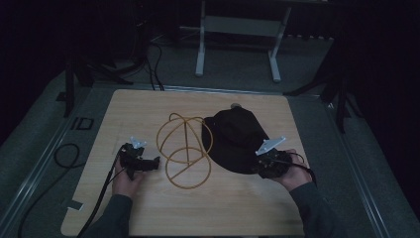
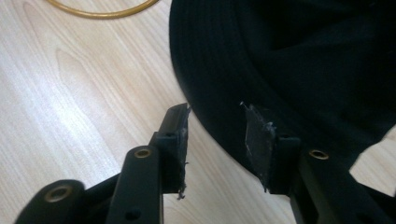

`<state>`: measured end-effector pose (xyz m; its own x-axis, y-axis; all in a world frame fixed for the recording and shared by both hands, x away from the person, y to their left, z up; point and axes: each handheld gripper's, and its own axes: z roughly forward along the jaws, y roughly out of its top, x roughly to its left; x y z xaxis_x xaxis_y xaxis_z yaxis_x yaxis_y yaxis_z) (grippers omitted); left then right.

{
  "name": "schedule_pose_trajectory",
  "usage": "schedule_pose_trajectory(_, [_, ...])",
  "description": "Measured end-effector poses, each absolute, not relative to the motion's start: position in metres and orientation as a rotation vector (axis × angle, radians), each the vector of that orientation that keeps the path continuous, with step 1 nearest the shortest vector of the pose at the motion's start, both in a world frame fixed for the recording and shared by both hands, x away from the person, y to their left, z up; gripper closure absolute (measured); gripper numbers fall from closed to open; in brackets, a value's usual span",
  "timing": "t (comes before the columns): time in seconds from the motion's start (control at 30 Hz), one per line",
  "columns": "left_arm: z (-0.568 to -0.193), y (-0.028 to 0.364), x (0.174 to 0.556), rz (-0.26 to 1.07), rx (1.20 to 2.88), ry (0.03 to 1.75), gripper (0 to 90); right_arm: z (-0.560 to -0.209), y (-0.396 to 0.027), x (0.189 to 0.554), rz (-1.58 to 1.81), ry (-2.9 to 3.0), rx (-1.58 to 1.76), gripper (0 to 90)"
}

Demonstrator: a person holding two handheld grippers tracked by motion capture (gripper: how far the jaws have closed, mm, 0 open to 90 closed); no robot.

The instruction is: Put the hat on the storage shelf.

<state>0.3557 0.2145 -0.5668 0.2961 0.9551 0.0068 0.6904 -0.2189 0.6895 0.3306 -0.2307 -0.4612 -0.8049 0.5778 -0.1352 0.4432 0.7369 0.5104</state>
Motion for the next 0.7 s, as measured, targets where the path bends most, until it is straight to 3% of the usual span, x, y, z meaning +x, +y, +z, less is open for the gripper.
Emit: schedule_pose_trajectory(0.7, [-0.567,0.214,0.356,0.592,1.989,1.462,1.5,-0.434,-0.241,0.353,0.636,2.645,0.85,55.4])
